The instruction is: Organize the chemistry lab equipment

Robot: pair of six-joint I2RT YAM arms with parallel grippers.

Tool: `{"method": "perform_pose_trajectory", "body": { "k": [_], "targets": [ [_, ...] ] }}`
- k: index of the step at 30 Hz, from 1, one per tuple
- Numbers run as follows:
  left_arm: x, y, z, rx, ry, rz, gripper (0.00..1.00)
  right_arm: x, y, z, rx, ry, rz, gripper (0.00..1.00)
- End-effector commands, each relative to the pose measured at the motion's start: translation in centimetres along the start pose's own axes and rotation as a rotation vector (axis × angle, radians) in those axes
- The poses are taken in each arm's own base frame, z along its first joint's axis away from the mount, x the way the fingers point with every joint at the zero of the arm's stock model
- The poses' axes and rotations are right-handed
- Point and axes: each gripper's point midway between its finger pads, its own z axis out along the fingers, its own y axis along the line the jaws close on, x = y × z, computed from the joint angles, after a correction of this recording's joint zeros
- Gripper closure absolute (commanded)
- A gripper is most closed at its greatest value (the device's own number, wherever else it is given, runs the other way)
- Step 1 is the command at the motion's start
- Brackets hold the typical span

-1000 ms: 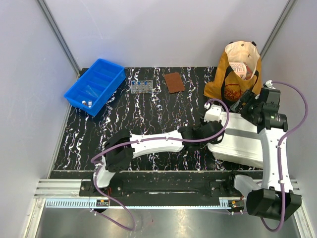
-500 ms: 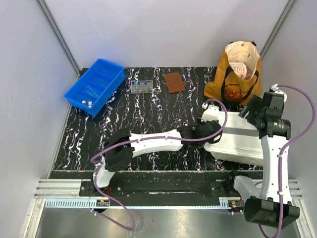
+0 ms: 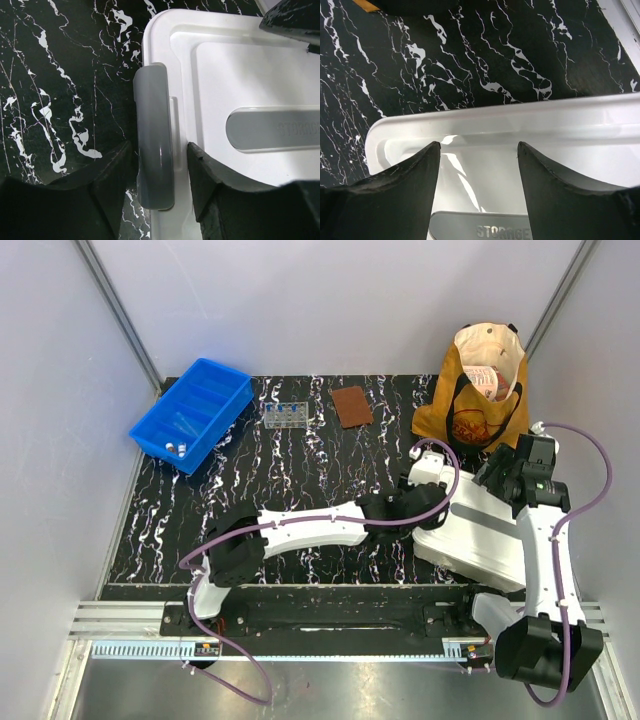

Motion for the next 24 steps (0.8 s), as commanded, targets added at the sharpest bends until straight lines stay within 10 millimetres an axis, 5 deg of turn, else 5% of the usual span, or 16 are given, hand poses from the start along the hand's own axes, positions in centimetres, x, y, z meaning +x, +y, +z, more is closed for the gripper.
{"method": "perform_pose_trajectory", "body": {
  "k": [1, 9, 15, 24],
  "targets": [
    [-0.1, 1.9, -0.3, -0.046, 0.017, 0.029, 0.45, 1.3, 0.3, 1.1, -0.033, 0.043, 0.006, 0.32],
    [-0.5, 4.8, -0.2, -0.119, 0.017, 0.040, 0.42, 2.0, 2.1, 2.4, -0.145, 0.066, -0.025, 0.33],
    [-0.3, 2.3, -0.5, 0.122, 0.033, -0.004, 0.36, 2.2, 3.4, 3.3, -0.234, 0.051, -0.034, 0.34],
    [-0.9, 6.9, -1.2, -0.080, 0.024, 0.026, 0.39, 2.3, 6.6, 3.2, -0.403, 0.065, 0.047, 0.33]
  ]
}}
